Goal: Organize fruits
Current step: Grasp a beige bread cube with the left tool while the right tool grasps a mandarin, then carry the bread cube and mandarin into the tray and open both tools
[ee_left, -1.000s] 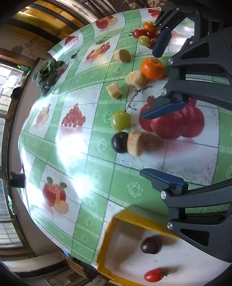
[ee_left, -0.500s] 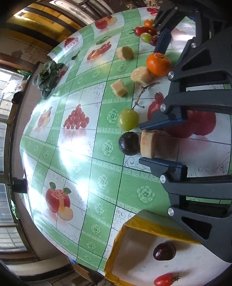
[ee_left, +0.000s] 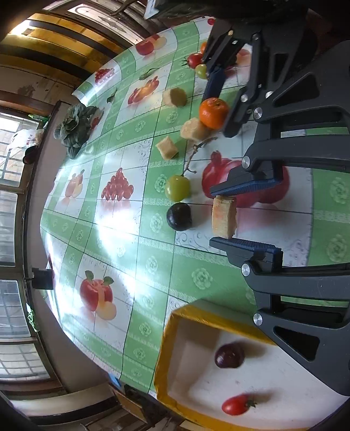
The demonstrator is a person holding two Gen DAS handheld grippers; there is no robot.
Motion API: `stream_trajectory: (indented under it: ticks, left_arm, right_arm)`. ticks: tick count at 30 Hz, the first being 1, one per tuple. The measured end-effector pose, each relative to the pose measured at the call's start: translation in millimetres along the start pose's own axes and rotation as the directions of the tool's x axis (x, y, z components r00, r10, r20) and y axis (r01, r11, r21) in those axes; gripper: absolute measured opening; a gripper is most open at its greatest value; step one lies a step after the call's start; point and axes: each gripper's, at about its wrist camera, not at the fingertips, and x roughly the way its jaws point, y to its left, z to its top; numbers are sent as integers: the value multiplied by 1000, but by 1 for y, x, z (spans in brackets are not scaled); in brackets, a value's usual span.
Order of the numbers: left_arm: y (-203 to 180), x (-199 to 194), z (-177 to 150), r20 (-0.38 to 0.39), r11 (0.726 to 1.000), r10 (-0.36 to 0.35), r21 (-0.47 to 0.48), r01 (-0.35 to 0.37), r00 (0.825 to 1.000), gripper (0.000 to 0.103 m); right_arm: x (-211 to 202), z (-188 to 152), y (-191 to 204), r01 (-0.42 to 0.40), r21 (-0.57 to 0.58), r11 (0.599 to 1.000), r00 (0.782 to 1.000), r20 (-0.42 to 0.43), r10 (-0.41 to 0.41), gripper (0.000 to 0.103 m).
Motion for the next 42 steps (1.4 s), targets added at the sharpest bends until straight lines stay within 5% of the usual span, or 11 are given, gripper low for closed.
stream_trajectory:
  ticks: [2, 24, 42]
  left_arm:
    - [1, -5, -4, 3, 1000, 6, 1, -6, 1000, 30]
    - [23, -74, -19, 109, 997, 83, -11, -82, 991, 30]
    - [88, -110, -34, 138, 979, 190, -104, -177, 972, 30]
  right_arm:
    - [0, 0, 0, 12, -9, 1000, 1000, 3, -11, 37]
    - [-68, -5, 56, -49, -58, 997, 993, 105, 55, 36]
    - [-57, 15, 137, -141, -187, 972, 983, 87, 159, 36]
